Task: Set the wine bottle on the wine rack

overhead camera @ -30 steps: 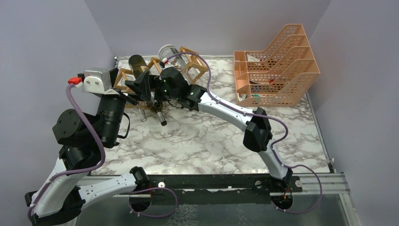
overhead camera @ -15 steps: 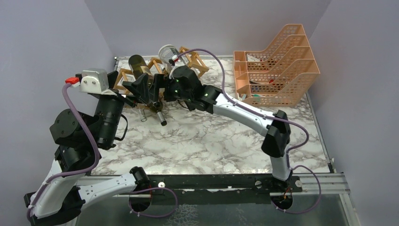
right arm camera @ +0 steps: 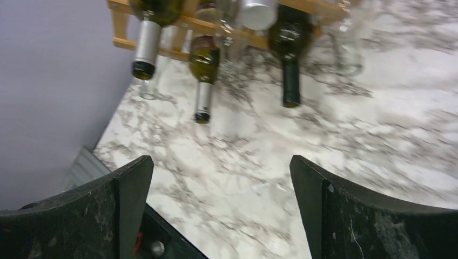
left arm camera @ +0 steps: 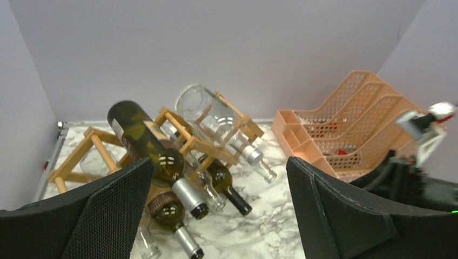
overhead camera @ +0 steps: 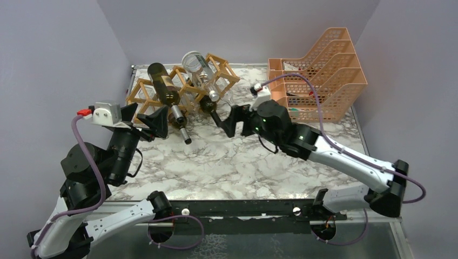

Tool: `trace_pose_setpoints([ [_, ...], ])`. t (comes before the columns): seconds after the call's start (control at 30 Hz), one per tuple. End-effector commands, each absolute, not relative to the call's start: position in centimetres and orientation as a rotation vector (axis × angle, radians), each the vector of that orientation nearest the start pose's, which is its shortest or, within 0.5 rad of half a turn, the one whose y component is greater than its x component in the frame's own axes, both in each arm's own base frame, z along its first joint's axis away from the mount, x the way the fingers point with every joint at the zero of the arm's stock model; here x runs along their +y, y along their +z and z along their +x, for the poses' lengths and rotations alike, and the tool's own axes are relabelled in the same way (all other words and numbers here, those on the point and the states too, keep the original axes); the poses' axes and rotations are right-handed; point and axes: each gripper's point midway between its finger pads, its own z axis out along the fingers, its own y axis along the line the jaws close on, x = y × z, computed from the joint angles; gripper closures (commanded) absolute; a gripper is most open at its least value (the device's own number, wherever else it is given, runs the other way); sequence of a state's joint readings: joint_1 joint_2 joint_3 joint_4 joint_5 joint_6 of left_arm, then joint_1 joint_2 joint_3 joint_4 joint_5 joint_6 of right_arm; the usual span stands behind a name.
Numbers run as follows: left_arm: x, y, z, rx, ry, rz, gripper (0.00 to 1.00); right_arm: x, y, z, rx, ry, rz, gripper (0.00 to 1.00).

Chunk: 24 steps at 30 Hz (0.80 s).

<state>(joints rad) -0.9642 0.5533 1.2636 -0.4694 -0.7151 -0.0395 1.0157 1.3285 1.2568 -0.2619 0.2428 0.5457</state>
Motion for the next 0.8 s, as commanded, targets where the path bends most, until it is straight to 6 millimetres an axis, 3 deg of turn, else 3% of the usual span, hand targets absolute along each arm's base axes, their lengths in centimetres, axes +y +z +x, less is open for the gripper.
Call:
trace_pose_setpoints([
  [0.0, -6.7, 42.7, 17.9, 1.497, -0.392, 0.022, 0.01, 27.1, 28.8, 24.0, 1.964, 0.538, -0.198, 0.0],
  [0.23, -7.5, 38.5, 17.6, 1.572, -0.42, 0.037, 0.01, 16.2, 32.2, 22.0, 1.883, 0.342, 0.033, 0.0],
  [0.43, -6.6, 38.2, 17.2, 1.575, -0.419, 0.023, 0.01, 9.5, 36.6, 20.5, 1.756, 0.265, 0.151, 0.0],
  [0.53, -6.1, 38.9, 16.9, 1.562, -0.414, 0.017, 0.01, 7.8, 38.1, 20.1, 1.725, 0.245, 0.175, 0.01],
  [0.77, -5.4, 39.7, 16.8, 1.549, -0.399, 0.008, 0.01, 6.8, 38.9, 19.8, 1.704, 0.233, 0.192, 0.0],
])
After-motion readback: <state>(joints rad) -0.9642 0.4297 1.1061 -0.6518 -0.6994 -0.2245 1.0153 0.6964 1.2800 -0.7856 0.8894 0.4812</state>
